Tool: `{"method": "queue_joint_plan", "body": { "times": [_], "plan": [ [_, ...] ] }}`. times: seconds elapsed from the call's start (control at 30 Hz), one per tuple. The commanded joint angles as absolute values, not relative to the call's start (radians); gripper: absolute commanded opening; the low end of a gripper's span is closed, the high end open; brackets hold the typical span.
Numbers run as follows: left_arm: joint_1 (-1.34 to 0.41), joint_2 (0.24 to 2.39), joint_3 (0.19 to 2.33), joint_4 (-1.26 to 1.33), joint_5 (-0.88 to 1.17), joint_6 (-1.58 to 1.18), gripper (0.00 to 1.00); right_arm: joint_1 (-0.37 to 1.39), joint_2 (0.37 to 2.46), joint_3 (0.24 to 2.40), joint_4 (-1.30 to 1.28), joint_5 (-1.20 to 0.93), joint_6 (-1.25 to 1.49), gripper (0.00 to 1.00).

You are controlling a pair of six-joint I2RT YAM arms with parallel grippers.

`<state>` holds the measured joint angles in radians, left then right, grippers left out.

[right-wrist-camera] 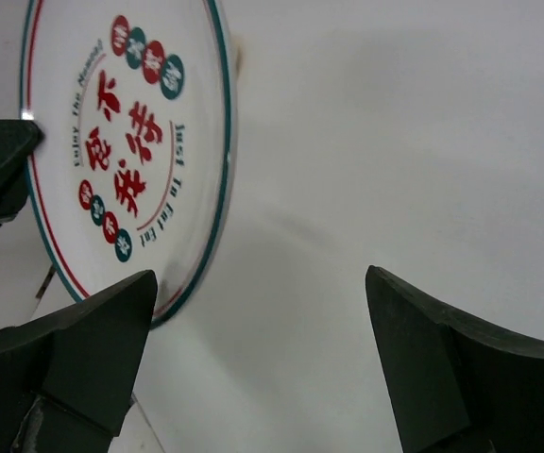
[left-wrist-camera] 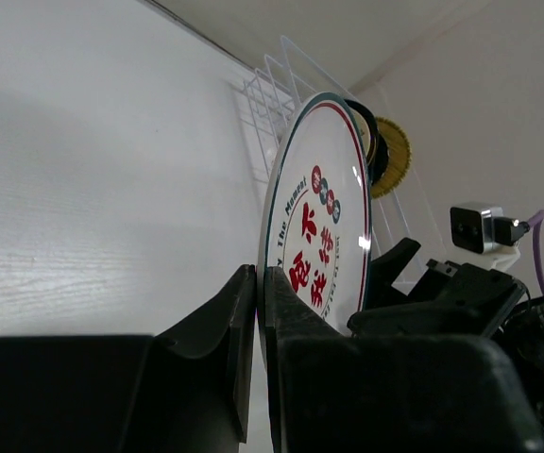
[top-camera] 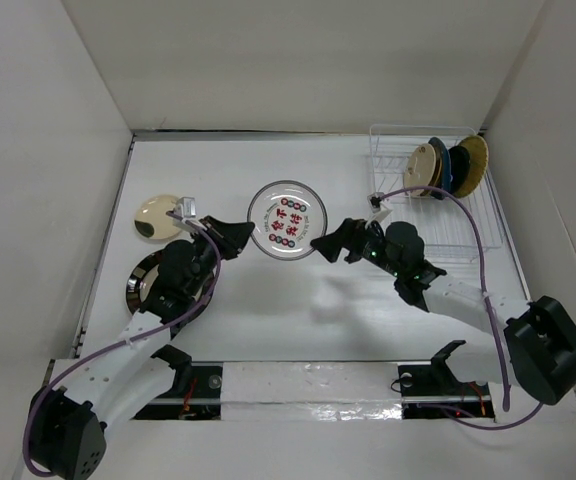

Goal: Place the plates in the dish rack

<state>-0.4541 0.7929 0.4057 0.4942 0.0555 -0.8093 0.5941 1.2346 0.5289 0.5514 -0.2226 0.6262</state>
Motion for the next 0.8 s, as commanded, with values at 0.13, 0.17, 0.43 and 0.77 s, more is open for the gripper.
{"method": "queue_joint_plan", "body": {
  "times": [0.13, 0.17, 0.43, 0.77],
  "plan": [
    [-0.453, 0.772, 0.396, 0.541, 0.175, -0.822, 0.0, 0.591, 1.25, 0.565, 0.785, -0.394, 0.681, 0.89],
    [-0.453, 0.772, 0.391, 0.546, 0.189, -0.825, 0.0, 0.591, 1.255, 0.566, 0.801, -0.42, 0.687, 0.82],
    [-0.453, 0.759, 0.402, 0.555, 0.23, -0.815, 0.0, 0.54, 1.261, 0.586, 0.873, -0.519, 0.798, 0.0],
    [-0.453, 0.586, 0.459, 0.285, -0.047, -0.624, 0.76, 0.463, 1.074, 0.905, 0.232, 0.495, 0.393, 0.0]
  ]
}}
